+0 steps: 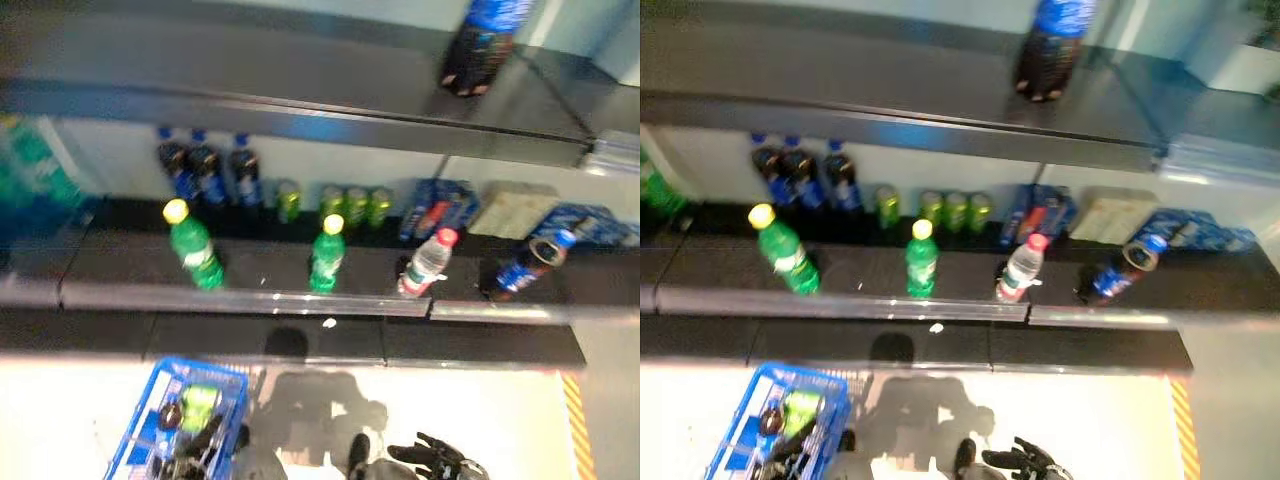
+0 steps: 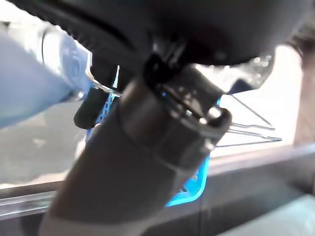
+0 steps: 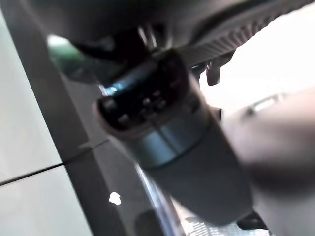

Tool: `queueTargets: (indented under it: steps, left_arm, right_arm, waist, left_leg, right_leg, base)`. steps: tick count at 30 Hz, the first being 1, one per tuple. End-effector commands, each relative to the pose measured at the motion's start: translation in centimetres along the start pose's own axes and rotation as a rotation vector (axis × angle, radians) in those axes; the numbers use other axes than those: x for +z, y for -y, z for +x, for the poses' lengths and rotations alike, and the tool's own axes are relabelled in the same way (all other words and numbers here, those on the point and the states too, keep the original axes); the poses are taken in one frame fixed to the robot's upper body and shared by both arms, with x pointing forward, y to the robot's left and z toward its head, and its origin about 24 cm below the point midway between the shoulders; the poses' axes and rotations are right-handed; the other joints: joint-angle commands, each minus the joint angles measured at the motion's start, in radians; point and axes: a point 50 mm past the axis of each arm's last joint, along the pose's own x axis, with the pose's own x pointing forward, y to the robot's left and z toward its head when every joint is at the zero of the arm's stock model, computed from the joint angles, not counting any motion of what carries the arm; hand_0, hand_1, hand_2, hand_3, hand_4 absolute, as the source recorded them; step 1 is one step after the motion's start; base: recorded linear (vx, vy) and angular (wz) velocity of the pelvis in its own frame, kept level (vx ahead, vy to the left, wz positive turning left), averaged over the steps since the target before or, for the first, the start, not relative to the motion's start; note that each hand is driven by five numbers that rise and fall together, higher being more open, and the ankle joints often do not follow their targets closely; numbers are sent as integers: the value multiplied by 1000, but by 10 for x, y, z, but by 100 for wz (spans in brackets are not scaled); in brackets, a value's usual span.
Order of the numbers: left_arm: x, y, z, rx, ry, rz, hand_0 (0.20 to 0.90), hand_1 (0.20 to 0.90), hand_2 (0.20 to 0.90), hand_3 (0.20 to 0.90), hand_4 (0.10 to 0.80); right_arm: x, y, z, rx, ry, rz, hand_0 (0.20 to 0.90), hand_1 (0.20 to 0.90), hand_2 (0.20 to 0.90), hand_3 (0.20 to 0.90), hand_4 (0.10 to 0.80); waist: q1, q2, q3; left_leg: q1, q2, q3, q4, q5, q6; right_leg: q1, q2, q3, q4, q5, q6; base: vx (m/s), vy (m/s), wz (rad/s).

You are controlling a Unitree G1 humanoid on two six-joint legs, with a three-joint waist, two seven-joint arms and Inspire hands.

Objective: Pick up the drink and place into the basket.

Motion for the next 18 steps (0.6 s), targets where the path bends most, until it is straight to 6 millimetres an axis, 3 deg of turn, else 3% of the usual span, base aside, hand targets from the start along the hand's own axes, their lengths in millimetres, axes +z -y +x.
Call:
queueTargets:
  steps: [1, 3, 5, 8, 11, 12, 14, 16, 17, 18]
  left_arm:
    - [-7, -8, -4, -57, 31, 17, 300, 300, 300, 200, 100]
    - [-11, -18, -4, -47, 23, 23, 300, 300, 300, 200, 100]
    - [-12, -21, -5, -50, 24, 30, 300, 300, 300, 200, 100]
    - [-9, -16, -4, -70, 33, 50, 300, 300, 300, 200, 100]
    - [-2, -8, -3, -94, 49, 75, 300, 300, 300, 200, 100]
    - [0, -8, -2, -101, 55, 86, 300, 300, 300, 200, 100]
    - [7, -10, -1, -94, 59, 90, 300, 300, 300, 200, 100]
    - [13, -13, 0, -82, 59, 99, 300, 300, 300, 200, 100]
    - [15, -13, 0, -79, 59, 101, 300, 300, 300, 200, 100]
    - [16, -13, 1, -72, 58, 91, 300, 300, 300, 200, 100]
  right_arm:
    - [9, 20, -1, -36, 32, 74, 900, 900, 900, 900, 800]
    - [5, 22, -2, -45, 18, 97, 900, 900, 900, 900, 800]
    - [3, 21, -2, -48, 14, 113, 900, 900, 900, 900, 800]
    - [1, 15, -2, -43, 29, 131, 900, 900, 900, 900, 800]
    - [10, 6, 0, -33, 83, 161, 900, 900, 900, 900, 800]
    - [14, 4, 0, -23, 106, 159, 900, 900, 900, 900, 800]
    - [22, -2, -1, -2, 146, 134, 900, 900, 900, 900, 800]
    - [27, -3, -2, 8, 170, 136, 900, 900, 900, 900, 800]
    - [28, -3, -2, 10, 175, 141, 900, 900, 900, 900, 800]
    - [27, -4, -1, 17, 179, 143, 900, 900, 900, 900, 800]
  waist:
    - [11, 34, -33]
    - [11, 48, -51]
    - [0, 64, -70]
    - [-36, 94, -91]
    - [-47, 95, -81]
    - [-53, 93, -74]
    - [-75, 106, -56]
    - [-101, 113, -43]
    - [-110, 111, -45]
    - [-119, 107, -42]
  left_leg:
    - [58, -105, 34, 73, -122, 2]
    - [93, -175, 18, 107, -136, 3]
    - [151, -214, 16, 83, -135, 0]
    - [255, -216, 54, -91, -164, 12]
    - [289, -244, 4, -216, -223, 51]
    - [291, -256, -5, -244, -226, 66]
    - [289, -256, -25, -266, -209, 86]
    - [265, -233, -43, -257, -190, 90]
    - [255, -230, -49, -255, -183, 89]
    - [240, -221, -42, -243, -176, 85]
  right_leg:
    - [4, 22, 70, 54, -37, 43]
    - [12, 58, 50, 45, -43, 27]
    - [-3, 83, 25, 45, -38, 22]
    - [-66, 112, -20, 81, -33, 23]
    - [-134, 128, -16, 111, 5, 38]
    - [-165, 117, -15, 142, 51, 61]
    - [-248, 95, 37, 312, 116, 105]
    - [-283, 109, 152, 427, 88, 114]
    - [-282, 116, 172, 421, 87, 112]
    - [-252, 83, 220, 387, 85, 121]
  base:
    - [-140, -157, 88]
    - [-125, -116, 77]
    - [-143, -51, 116]
    - [-167, 25, 83]
    - [-236, 47, 30]
    - [-207, 68, 27]
    - [-270, 73, 13]
    - [-254, -45, 0]
    - [-179, -144, 5]
    - [-137, -147, 22]
